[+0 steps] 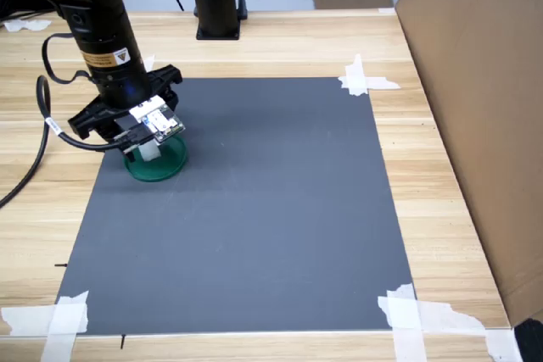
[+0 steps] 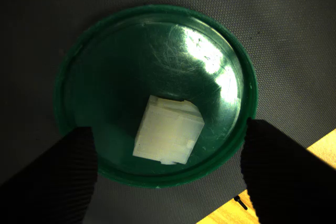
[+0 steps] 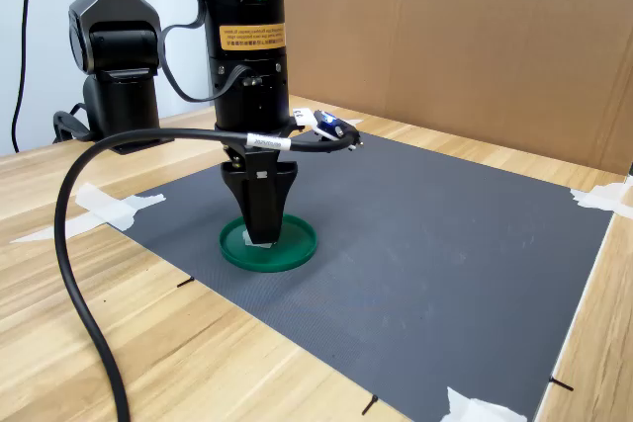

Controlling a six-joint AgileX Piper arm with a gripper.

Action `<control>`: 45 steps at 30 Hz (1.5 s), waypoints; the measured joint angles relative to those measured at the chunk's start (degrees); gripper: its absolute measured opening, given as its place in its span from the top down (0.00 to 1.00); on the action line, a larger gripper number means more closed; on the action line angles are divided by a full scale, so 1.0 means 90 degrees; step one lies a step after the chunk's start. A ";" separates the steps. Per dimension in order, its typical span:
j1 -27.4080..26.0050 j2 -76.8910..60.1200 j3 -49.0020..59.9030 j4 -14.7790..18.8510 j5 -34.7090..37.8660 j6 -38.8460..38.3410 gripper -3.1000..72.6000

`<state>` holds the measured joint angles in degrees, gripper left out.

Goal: Grasp a white terminal and put it in the green lid.

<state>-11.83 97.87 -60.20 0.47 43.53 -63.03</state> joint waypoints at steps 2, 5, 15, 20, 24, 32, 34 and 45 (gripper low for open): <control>0.0000 0.0000 0.0000 0.0017 -0.0056 0.0000 0.06; 0.0000 0.0000 0.0000 0.0176 -0.0064 0.0000 0.03; 0.0000 -0.0351 0.0033 0.0735 -0.0324 0.0469 0.22; 0.0000 -0.0724 0.0039 0.1076 -0.0638 0.0850 0.61; 0.0000 -0.1447 0.0044 0.1672 -0.1052 0.1416 0.97; 0.0000 -0.2392 0.0052 0.2251 -0.1283 0.1539 0.99; 0.0000 -0.2606 0.0064 0.2449 -0.1283 0.1553 0.99; 0.0000 -0.4914 0.2015 0.3525 -0.4511 0.2791 0.99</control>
<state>-11.83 53.64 -42.06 32.19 2.94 -37.91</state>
